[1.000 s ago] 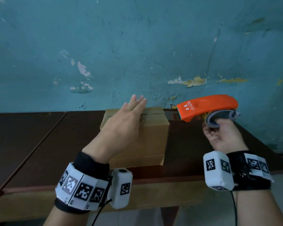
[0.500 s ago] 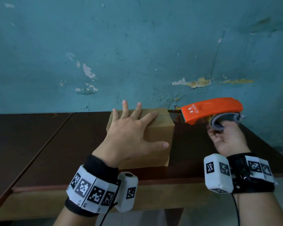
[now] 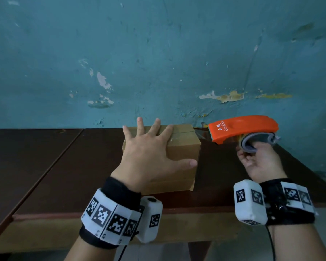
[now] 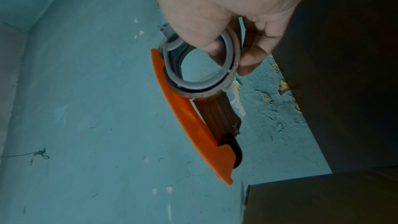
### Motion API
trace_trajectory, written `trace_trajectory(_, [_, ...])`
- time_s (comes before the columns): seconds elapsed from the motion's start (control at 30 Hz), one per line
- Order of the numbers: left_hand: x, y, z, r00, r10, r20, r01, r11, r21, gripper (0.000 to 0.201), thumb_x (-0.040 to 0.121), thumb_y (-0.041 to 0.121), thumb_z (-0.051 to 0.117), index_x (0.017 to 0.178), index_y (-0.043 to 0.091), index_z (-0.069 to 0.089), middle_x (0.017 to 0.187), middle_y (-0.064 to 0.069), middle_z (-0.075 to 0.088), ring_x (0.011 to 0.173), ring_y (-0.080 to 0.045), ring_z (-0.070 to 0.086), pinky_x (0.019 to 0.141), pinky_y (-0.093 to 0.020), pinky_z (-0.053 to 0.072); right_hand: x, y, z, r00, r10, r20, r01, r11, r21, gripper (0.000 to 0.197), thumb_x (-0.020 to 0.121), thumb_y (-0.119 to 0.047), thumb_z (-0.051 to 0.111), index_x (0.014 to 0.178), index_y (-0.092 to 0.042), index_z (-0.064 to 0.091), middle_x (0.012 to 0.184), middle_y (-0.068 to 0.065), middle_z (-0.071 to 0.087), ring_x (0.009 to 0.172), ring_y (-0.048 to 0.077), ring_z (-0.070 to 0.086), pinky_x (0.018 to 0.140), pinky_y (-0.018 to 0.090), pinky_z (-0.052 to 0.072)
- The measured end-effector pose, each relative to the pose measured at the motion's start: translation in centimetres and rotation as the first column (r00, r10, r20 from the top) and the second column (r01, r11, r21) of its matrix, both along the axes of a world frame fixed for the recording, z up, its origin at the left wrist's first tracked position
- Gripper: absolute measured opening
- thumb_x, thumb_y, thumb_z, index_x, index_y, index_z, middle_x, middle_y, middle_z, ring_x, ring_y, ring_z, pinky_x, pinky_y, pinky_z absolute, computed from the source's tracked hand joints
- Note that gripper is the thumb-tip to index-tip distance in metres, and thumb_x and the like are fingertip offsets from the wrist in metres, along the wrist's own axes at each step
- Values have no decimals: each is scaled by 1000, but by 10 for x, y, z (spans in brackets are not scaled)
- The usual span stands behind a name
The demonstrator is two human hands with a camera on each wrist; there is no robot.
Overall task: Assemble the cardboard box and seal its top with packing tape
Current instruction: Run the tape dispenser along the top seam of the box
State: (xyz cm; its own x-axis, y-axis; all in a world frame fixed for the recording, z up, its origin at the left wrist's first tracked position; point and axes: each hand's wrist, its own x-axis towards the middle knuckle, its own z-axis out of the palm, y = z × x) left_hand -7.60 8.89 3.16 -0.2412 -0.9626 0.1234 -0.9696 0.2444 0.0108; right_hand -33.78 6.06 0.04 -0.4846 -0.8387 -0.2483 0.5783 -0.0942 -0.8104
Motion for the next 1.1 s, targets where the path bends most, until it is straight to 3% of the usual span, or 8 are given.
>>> trace_trajectory(0.23, [17, 0, 2, 996, -78, -35, 78, 997, 4, 120, 59, 105, 21, 161, 42, 13, 170, 6, 21, 160, -34, 6, 122, -69, 8, 4, 7, 14, 999, 3, -43, -7, 995, -99, 20, 102, -3, 47, 99, -20, 57, 100, 10, 69, 76, 24, 74, 61, 28, 62])
trace_trajectory(0.37, [11, 4, 3, 988, -70, -138, 63, 996, -57, 106, 68, 101, 9, 148, 39, 38, 152, 3, 43, 155, -35, 25, 119, -73, 10, 2, 6, 14, 997, -36, -63, 24, 983, -184, 27, 99, 3, 47, 114, -17, 59, 105, 12, 69, 91, 28, 73, 64, 35, 64])
trace_trajectory(0.53, [-7, -1, 0, 961, -8, -275, -37, 987, -156, 52, 102, 63, 9, 104, 27, 47, 107, -3, 53, 116, -31, 58, 116, -72, 17, 3, 5, 6, 990, -43, -131, 19, 985, -173, 28, 98, 4, 51, 112, -18, 61, 104, 9, 70, 98, 27, 71, 70, 36, 62])
trace_trajectory(0.63, [-14, -7, -1, 956, -16, -293, -53, 973, -226, 19, 108, 32, 27, 96, 22, 38, 96, -5, 49, 84, -30, 54, 119, -64, 21, 5, 5, 1, 990, -12, -139, -6, 992, -127, 27, 99, 4, 51, 100, -22, 60, 103, 9, 69, 95, 27, 71, 70, 35, 61])
trace_trajectory(0.73, [-18, -8, 3, 942, -84, -324, 27, 984, -176, 12, 105, 14, 30, 104, 17, 41, 112, -9, 56, 110, -38, 57, 116, -49, 31, 5, 2, -4, 992, 11, -128, -24, 995, -97, 26, 99, 5, 50, 109, -18, 59, 103, 10, 68, 91, 27, 71, 64, 31, 61])
trace_trajectory(0.8, [-15, -10, 4, 942, -144, -305, 92, 979, -180, 22, 107, 18, 31, 122, 19, 48, 121, -5, 61, 116, -35, 58, 100, -42, 39, 6, 1, -7, 993, 24, -119, -33, 997, -73, 27, 99, 3, 51, 113, -18, 57, 104, 11, 68, 91, 28, 72, 64, 30, 61])
trace_trajectory(0.97, [-12, -4, 3, 980, -167, -108, 152, 979, -135, 87, 93, 80, 22, 161, 27, 30, 161, 3, 41, 147, -19, 39, 123, -36, 21, 4, -3, -8, 998, 30, -56, -31, 999, -14, 20, 98, 2, 53, 107, -15, 59, 105, 16, 68, 89, 32, 73, 57, 27, 60])
trace_trajectory(1.1, [-11, -3, 2, 984, -179, -2, 177, 972, -157, 103, 81, 91, 21, 165, 33, 8, 159, 5, 39, 145, -18, 39, 119, -36, 29, 3, -4, -11, 997, 63, 36, -64, 998, 22, 16, 96, 1, 55, 101, -14, 56, 110, 20, 66, 91, 31, 72, 61, 28, 60])
